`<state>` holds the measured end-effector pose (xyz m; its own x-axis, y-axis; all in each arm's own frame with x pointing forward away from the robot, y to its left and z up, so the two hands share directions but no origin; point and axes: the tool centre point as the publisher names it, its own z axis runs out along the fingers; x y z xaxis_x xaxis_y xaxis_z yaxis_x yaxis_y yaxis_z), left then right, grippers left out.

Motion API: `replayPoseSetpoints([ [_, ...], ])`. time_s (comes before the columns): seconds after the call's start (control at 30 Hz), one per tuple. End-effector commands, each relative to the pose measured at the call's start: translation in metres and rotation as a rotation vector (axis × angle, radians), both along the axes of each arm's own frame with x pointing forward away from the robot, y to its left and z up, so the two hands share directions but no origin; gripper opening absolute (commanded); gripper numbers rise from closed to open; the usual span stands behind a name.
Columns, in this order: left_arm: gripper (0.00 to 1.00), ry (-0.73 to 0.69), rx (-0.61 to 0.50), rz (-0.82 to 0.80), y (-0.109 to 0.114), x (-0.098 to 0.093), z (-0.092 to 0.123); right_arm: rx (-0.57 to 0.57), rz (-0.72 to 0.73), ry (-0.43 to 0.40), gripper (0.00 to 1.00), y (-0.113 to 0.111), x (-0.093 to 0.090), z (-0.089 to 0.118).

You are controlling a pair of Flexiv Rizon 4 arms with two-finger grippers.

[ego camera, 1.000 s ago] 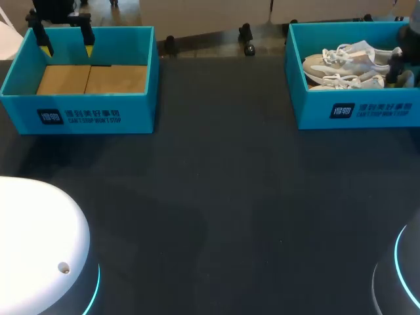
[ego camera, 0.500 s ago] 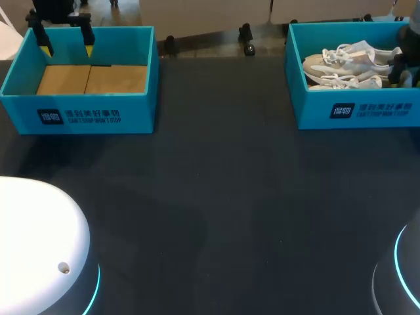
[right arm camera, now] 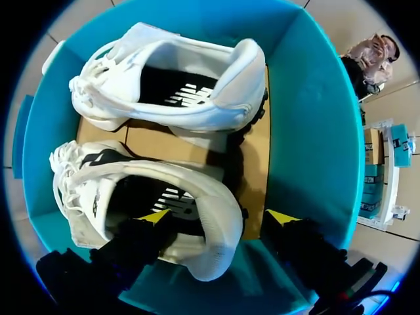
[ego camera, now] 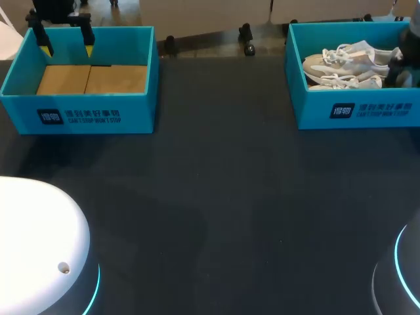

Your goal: Take the shoe out of the shoebox, open the shoe tongue, remove and reinsert the insole, then place the shoe into the shoebox

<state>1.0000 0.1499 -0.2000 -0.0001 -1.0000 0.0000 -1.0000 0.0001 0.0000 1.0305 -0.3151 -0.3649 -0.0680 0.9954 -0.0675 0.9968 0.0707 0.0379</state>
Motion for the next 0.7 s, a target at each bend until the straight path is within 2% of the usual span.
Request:
replayPoseSetpoints([
  [0.03, 1.0, 0.0, 0.0, 0.0, 0.0, 0.0, 0.0, 0.005, -0.001, 0.011, 0.89, -0.001, 0.005, -0.006],
  [0.2, 1.0, 0.0, 0.0, 0.0, 0.0, 0.0, 0.0, 0.012, -0.003, 0.017, 0.89, -0.001, 0.006, -0.009],
  [0.27, 1.0, 0.0, 0.0, 0.0, 0.0, 0.0, 0.0, 0.016, -0.004, 0.021, 0.83, 0.0, 0.006, -0.01],
  [0.33, 1.0, 0.0, 0.0, 0.0, 0.0, 0.0, 0.0, 0.02, -0.009, 0.028, 0.71, 0.002, 0.005, -0.012],
  [0.4, 1.0, 0.0, 0.0, 0.0, 0.0, 0.0, 0.0, 0.024, -0.014, 0.032, 0.52, 0.003, 0.004, -0.013],
  [0.47, 1.0, 0.0, 0.0, 0.0, 0.0, 0.0, 0.0, 0.03, -0.026, 0.037, 0.46, 0.004, 0.001, -0.015],
  [0.5, 1.0, 0.0, 0.0, 0.0, 0.0, 0.0, 0.0, 0.029, -0.038, 0.041, 0.35, 0.004, 0.0, -0.016],
  [0.53, 1.0, 0.0, 0.0, 0.0, 0.0, 0.0, 0.0, 0.029, -0.045, 0.045, 0.09, 0.005, -0.001, -0.017],
  [0.57, 1.0, 0.0, 0.0, 0.0, 0.0, 0.0, 0.0, 0.03, -0.046, 0.045, 0.0, 0.005, -0.002, -0.017],
  [0.7, 1.0, 0.0, 0.0, 0.0, 0.0, 0.0, 0.0, 0.033, -0.066, 0.039, 0.0, 0.006, -0.006, -0.016],
])
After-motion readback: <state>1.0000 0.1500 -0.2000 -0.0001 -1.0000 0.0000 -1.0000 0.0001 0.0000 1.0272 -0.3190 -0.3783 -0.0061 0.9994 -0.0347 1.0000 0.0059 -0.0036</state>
